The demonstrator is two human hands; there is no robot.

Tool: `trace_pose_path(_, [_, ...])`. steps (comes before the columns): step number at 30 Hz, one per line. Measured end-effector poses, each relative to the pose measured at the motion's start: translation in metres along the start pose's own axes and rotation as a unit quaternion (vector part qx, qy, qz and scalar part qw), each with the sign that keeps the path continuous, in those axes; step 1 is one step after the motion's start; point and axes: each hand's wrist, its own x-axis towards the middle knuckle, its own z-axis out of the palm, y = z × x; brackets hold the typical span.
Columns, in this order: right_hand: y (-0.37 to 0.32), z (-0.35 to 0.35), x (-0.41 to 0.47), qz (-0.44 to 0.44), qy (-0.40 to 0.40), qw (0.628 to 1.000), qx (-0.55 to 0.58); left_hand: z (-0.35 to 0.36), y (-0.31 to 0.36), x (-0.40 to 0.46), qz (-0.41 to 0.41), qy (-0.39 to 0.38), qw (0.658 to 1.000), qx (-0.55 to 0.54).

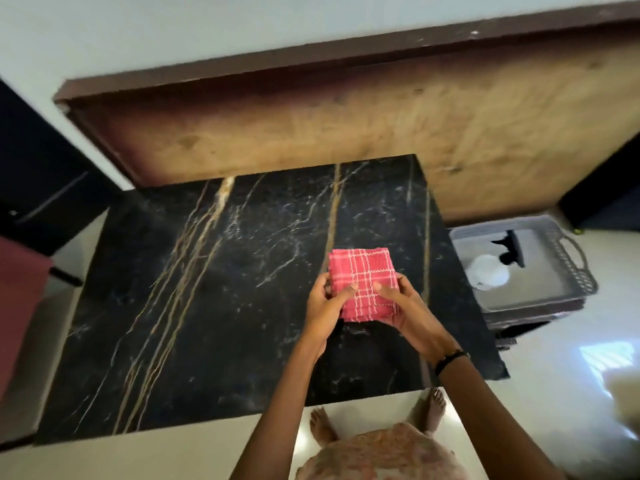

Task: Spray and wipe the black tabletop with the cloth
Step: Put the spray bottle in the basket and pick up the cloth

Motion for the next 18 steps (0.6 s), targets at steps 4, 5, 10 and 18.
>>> trace_pose_path(4, [-0.038, -0.078, -0.013, -0.030, 0.054, 0.998, -0.004, 0.090, -0.002, 0.015, 0.005, -0.040, 0.999, 0.007])
trace_pose_path(5, [-0.048, -0.101, -0.015, -0.034, 0.068, 0.997, -0.001, 0.116, -0.003, 0.018, -0.001, -0.049, 0.999, 0.003])
trace_pose_path(10, [-0.092, -0.224, -0.022, -0.039, 0.139, 0.989, 0.027, 0.243, -0.017, 0.040, -0.039, -0.127, 0.991, -0.017])
trace_pose_path(18, [-0.142, -0.397, 0.001, -0.066, 0.270, 0.960, 0.014, 0.375, -0.048, 0.085, -0.023, -0.154, 0.983, 0.096])
